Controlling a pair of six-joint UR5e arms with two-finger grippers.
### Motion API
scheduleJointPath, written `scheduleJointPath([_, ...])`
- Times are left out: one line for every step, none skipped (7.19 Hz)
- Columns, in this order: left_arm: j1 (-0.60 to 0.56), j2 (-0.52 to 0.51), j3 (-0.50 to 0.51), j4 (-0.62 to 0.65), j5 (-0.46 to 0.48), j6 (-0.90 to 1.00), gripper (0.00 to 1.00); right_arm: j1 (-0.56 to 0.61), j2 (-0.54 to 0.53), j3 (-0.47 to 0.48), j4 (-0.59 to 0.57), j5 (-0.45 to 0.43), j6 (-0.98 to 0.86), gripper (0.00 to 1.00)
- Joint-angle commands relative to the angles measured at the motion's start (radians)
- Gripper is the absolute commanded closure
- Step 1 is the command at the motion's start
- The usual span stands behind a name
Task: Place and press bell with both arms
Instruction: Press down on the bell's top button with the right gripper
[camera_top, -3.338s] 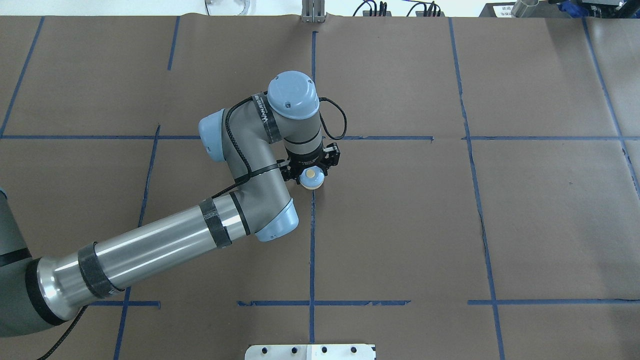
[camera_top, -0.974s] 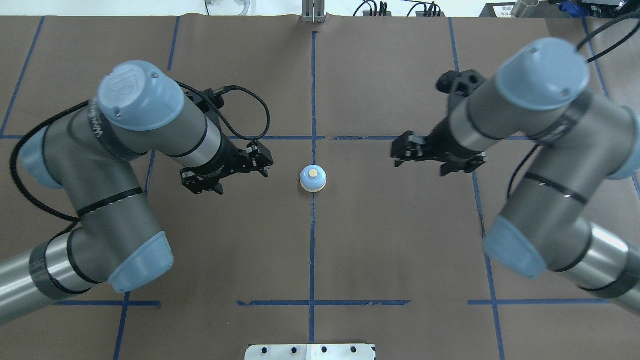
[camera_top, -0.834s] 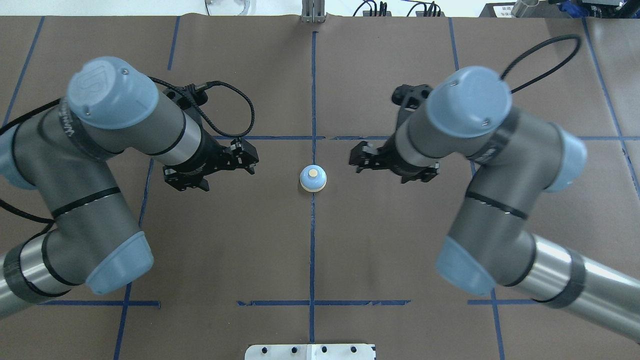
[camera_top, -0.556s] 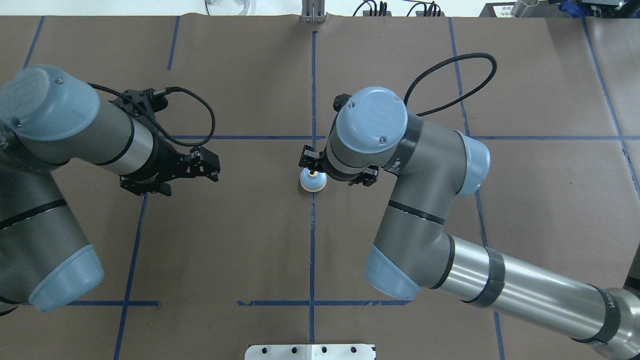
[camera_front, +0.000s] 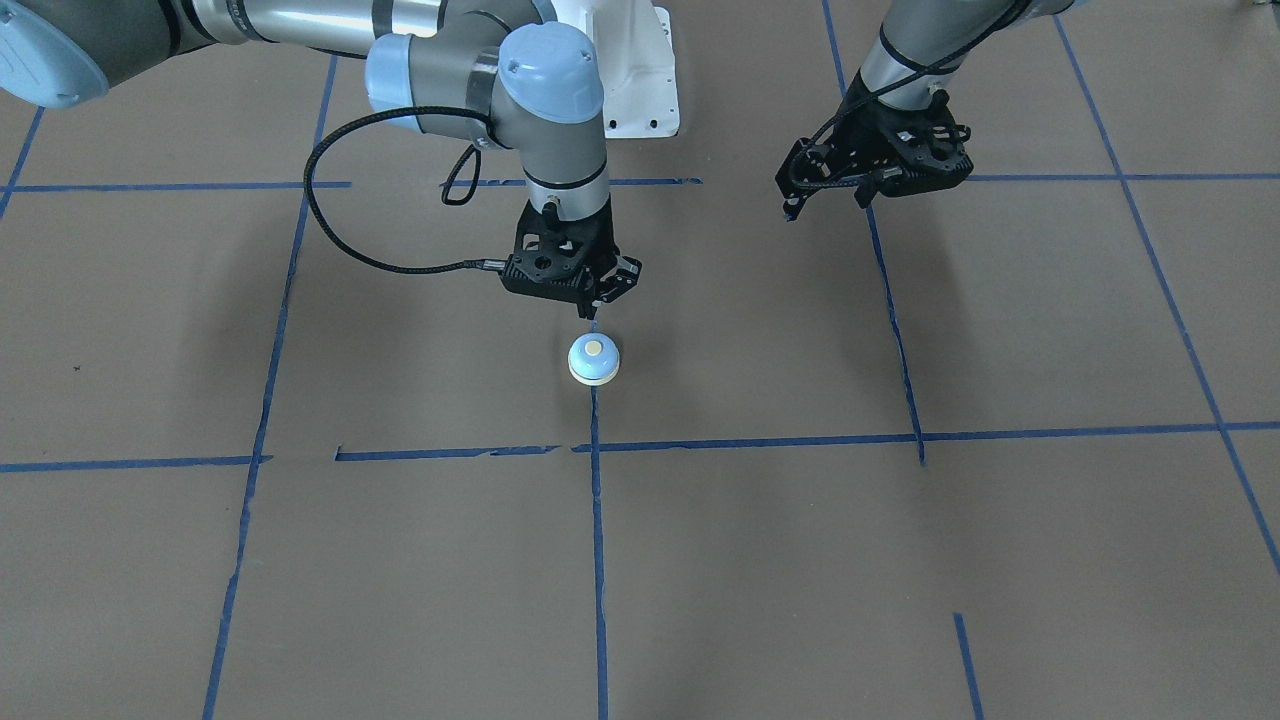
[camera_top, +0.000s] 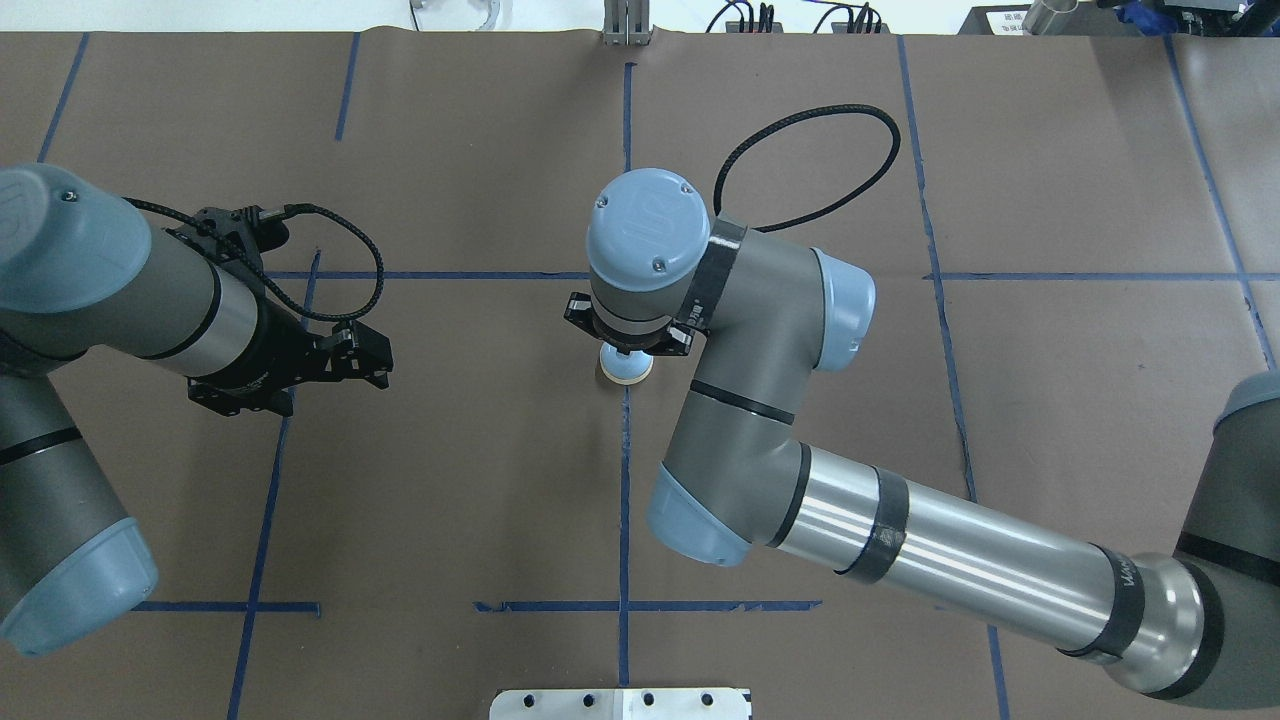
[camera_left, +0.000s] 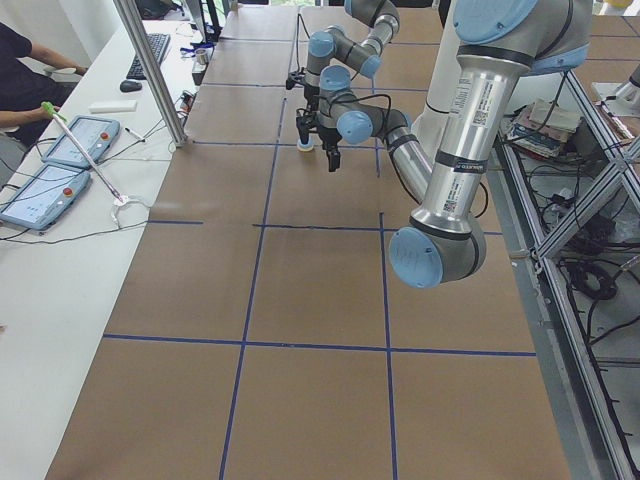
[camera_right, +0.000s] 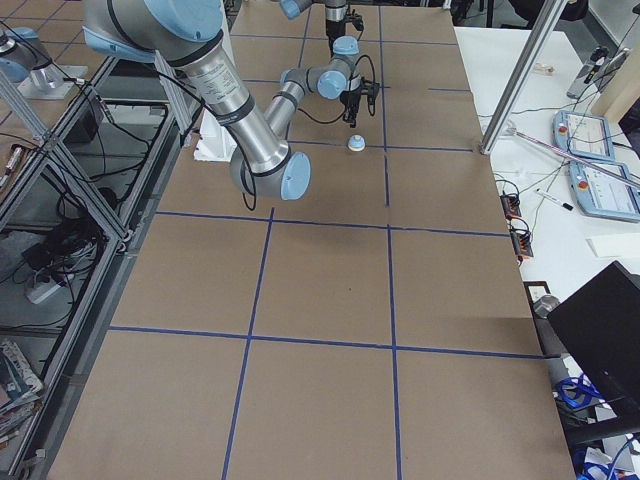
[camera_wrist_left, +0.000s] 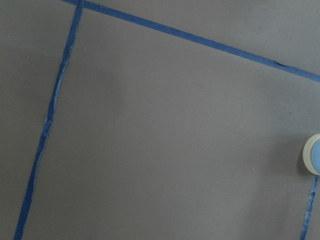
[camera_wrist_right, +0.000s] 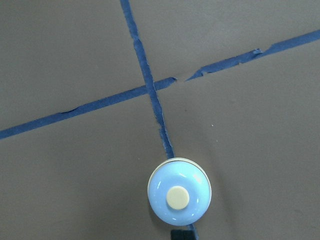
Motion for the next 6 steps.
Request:
scheduleJointPath([0.005,-0.001,-0.002,0.038,0.004,0.000,0.00,0.008,0.036,-0.061,0.003,0.000,0.005,1.00])
scheduleJointPath([0.005,-0.002,-0.002,0.038,0.004,0.000,0.00,0.014,0.036,-0.085,0.003,0.001,0.005,1.00])
scheduleJointPath([0.005,-0.001,-0.002,0.038,0.004,-0.002,0.00,0.020,0.036,-0.098,0.002,0.008,0.003,1.00])
scheduleJointPath([0.005,-0.002,-0.002,0.038,0.004,-0.003,0.00,0.020,0.036,-0.107,0.003,0.023,0.005,1.00])
scheduleJointPath([0.005,-0.002,-0.003,0.038,0.004,-0.005,0.00,0.020,0.034,-0.112,0.005,0.049,0.000,1.00])
scheduleJointPath([0.005,-0.002,-0.005,0.038,0.004,-0.008,0.00,0.031,0.032,-0.113,0.005,0.095,-0.003,1.00])
